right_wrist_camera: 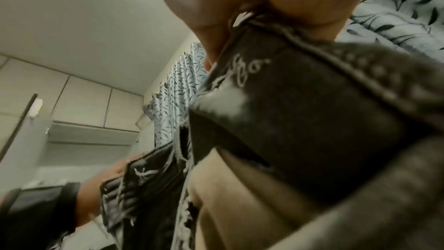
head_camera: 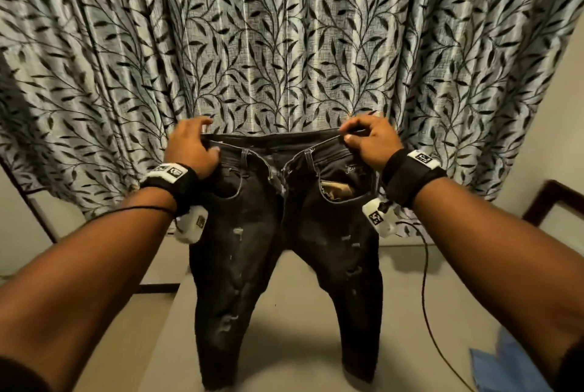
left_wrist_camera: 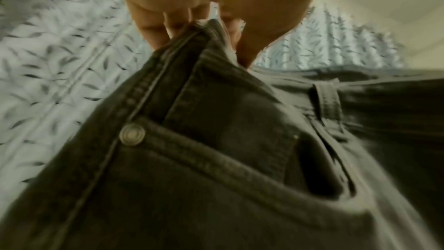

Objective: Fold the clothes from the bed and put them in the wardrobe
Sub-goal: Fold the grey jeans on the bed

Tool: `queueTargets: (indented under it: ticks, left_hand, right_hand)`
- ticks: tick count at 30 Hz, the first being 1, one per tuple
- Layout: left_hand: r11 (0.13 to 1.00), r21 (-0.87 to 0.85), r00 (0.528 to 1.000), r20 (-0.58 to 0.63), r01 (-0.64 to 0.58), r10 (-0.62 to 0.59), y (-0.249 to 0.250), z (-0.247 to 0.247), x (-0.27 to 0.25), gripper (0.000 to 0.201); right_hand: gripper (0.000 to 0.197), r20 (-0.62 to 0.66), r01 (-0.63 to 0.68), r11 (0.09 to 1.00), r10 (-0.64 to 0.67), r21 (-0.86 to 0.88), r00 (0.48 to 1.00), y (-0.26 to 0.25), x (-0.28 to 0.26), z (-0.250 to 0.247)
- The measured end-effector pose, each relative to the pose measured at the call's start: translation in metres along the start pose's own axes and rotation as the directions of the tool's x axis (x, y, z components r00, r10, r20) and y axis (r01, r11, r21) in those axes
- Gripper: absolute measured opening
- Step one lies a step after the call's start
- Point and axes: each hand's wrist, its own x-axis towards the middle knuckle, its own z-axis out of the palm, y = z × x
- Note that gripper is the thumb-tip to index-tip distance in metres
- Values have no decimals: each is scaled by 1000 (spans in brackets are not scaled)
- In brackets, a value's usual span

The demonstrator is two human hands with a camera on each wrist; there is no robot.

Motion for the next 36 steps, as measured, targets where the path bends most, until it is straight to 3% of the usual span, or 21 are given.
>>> queueTargets:
  ticks: [2,4,7,9,12,14,17,22,25,28,30,33,36]
  left_hand:
    - [964,80,953,193,-252,233,10,12,-21,97]
    - [914,111,882,328,-391,338,18,29,-38,115]
    - [917,-52,884,250,-396,396,28,52,-54,99]
    - [925,-140,883,279,-353,378,38,62,-58,91]
    - [893,-254,796,408,-372,447,54,74,-60,73]
    - [885,-229,752,466,-406,466,61,79,-60,48]
    - [874,-181,742,467,-451,480,65,86,-57,33]
    - [936,-186,732,584,-299,350,81,86,-43,19]
    - [974,-103,746,628,-201,220,94,80,-34,15]
    - [971,-10,768,609,-240,196,102,74,-28,25]
    - [956,-9,789,563,-293,247,106,69,-28,30]
    - [936,-220,755,553,-275,352,102,60,-32,38]
    - [890,-420,744,535,-177,400,89,53,-39,75]
  right_hand:
    - [38,14,65,997,-66,44,998,-10,-6,7]
    - [39,57,124,991,-127,56,990,-18,-7,11]
    - [37,172,228,973,-228,18,958,-23,-6,8]
    - [34,246,265,964,-254,-12,935,-22,-5,3]
    - [35,338,288,955,-248,-73,908,-23,-7,-10]
    - [41,361,287,952,-232,-108,904,-21,-7,-20]
    - [40,405,262,959,-198,-110,893,-17,-10,-35]
    - [41,451,254,959,-173,-125,875,-11,-18,-44]
    - [45,375,206,972,-151,-111,915,-3,-23,-44]
    - [37,118,118,981,-101,-151,988,1,-29,-29]
    - [36,-68,52,976,-67,-210,995,1,-28,-18]
    - [27,-218,-77,972,28,-220,976,-6,-23,-10]
    - [23,-294,-131,970,67,-206,953,-12,-21,-11]
